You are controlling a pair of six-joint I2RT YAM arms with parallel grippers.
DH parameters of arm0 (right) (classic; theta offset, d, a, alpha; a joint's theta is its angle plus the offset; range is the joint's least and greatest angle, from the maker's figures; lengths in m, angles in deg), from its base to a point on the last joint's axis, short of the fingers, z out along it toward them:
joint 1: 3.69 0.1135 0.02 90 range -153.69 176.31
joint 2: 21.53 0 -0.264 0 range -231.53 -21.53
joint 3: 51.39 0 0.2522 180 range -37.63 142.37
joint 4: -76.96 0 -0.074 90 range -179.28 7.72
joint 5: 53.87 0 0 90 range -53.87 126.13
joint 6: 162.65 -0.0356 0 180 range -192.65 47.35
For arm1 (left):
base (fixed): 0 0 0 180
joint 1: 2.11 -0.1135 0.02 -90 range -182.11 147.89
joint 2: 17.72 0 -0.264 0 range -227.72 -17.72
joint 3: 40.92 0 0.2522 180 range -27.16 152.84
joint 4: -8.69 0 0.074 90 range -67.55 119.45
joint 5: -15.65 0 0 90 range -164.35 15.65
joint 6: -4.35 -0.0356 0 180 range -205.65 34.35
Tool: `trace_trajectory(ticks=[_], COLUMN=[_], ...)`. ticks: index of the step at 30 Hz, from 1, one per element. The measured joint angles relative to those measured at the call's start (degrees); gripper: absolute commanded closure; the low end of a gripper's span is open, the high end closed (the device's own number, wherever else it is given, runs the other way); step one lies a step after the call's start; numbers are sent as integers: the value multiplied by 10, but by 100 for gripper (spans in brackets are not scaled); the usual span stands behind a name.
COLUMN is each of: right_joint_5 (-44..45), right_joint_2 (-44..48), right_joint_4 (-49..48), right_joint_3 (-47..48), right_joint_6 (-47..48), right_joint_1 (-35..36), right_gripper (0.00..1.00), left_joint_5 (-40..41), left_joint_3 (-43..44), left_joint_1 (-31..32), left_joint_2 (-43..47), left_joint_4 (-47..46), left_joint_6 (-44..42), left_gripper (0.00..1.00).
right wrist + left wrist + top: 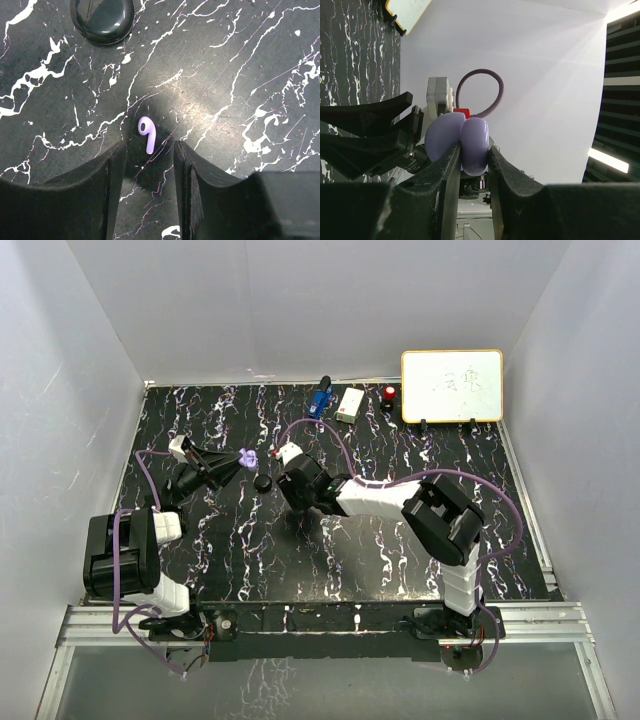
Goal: Insert the wireless bluetooth earbuds into the charging case
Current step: Pick up the earbud from the center of the board.
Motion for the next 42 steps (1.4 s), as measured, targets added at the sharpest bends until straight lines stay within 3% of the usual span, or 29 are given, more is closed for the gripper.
trace_trajectory(ticks=[42], right_joint_5=[-16], right_joint_2=[-63], right_joint_4=[27], right_joint_3=[60], right_joint_6=[6], right_joint_1=[-3], right_gripper=[69], left_joint_5=[-14], left_joint_3=[0], left_joint_1=[-26], left_joint_2=[1], left_joint_4=[-1], left_joint_6=[10], left_gripper=[100])
